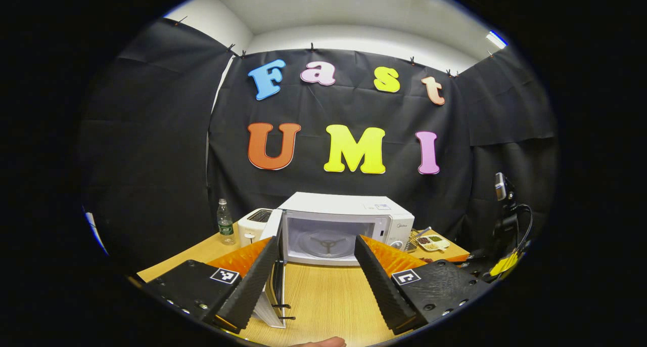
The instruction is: Open the microwave oven with the left hand, put the food in, and close the microwave oven.
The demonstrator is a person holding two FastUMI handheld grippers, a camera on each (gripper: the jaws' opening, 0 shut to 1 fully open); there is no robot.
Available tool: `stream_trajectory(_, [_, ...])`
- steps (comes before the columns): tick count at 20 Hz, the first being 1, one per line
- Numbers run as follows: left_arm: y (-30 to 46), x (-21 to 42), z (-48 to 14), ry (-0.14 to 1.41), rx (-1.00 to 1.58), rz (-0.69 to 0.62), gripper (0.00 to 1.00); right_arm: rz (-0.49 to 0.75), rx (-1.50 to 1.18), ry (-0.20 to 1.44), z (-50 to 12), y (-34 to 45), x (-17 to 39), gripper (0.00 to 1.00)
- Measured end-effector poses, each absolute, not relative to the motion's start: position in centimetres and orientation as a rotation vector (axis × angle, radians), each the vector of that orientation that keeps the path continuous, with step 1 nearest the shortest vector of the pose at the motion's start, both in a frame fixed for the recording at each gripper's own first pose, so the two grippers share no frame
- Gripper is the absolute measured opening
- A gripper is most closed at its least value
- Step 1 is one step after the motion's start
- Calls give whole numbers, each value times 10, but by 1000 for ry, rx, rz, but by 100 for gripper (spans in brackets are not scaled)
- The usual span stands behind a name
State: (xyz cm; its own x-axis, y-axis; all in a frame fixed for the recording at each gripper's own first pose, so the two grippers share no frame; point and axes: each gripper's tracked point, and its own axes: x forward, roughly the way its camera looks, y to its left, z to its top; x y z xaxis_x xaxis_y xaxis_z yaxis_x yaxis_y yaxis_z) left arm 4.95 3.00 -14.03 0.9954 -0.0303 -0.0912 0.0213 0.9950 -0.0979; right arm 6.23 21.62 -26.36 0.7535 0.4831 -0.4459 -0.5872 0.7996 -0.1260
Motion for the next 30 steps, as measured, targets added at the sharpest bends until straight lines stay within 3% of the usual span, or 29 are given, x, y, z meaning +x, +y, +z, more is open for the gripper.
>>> stream_trajectory(14, [91, 34, -150, 80, -130, -18, 94, 344, -97, 184, -268, 359, 141, 11])
stream_trajectory(21, [129, 29, -158, 96, -122, 24, 94, 333, 7, 227, -274, 414, 187, 11])
stream_trajectory(27, [152, 35, -172, 117, -167, 59, 94, 409, 17, 268, -286, 461, 189, 11])
stream_trajectory(30, [150, 39, -182, 132, -173, 49, 94, 384, 49, 267, -288, 451, 196, 11])
